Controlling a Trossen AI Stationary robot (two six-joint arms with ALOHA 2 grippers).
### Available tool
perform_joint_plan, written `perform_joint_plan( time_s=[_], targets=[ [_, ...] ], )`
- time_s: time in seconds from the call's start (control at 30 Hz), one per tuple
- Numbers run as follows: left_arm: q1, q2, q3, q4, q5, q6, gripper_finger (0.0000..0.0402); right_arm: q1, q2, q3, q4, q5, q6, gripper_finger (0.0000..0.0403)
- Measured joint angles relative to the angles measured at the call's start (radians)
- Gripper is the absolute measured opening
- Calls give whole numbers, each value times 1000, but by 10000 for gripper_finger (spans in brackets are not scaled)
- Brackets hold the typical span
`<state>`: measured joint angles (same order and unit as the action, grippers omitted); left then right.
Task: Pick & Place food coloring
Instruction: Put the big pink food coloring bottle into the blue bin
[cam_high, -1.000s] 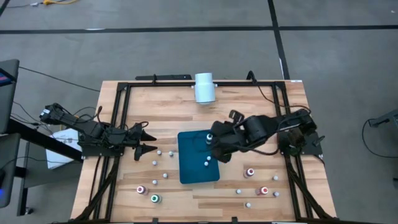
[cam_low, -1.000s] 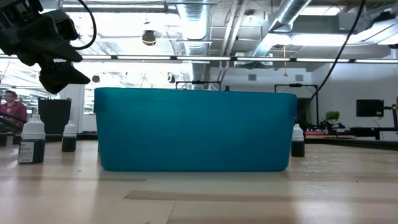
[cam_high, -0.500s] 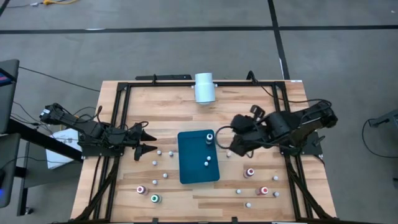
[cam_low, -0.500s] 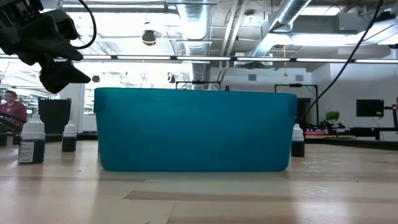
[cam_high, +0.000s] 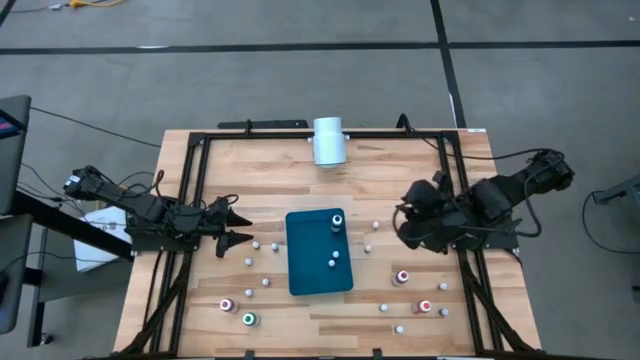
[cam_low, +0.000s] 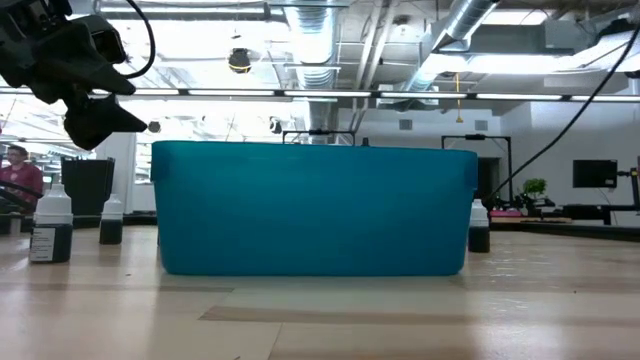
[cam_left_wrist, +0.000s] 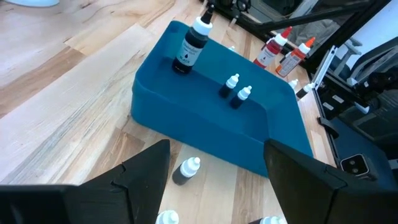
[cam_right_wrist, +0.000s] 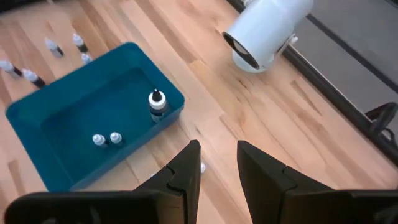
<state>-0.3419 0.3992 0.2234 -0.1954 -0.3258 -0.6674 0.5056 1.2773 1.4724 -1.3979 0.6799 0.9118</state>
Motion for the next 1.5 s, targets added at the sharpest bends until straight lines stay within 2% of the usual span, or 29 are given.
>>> perform_joint_plan(
  time_s=[0.2, 0.43, 0.7, 0.87, 1.07, 1.23, 1.37, 1.5],
  targets=[
    [0, -1, 0, 36, -2, 9, 252, 69, -127, -149, 82, 63, 81, 94],
    [0, 0, 0, 35, -3, 9, 252, 141, -275, -320, 145, 90, 192, 94],
    [0, 0, 0, 29, -2, 9, 252, 202, -448, -494, 305, 158, 200, 94],
    [0, -1, 0, 28, -2, 8, 252, 203, -517, -611, 393, 158, 192, 94],
    [0, 0, 0, 34, 1, -19, 252, 167, -534, -728, 504, 118, 208, 94],
    [0, 0, 0, 160, 28, 111, 252, 160, -539, -799, 593, 105, 190, 94],
    [0, -1, 30, 279, 116, 243, 252, 160, -549, -857, 660, 109, 214, 94],
    [0, -1, 111, 276, 201, 289, 252, 161, -585, -921, 761, 112, 213, 94]
  ],
)
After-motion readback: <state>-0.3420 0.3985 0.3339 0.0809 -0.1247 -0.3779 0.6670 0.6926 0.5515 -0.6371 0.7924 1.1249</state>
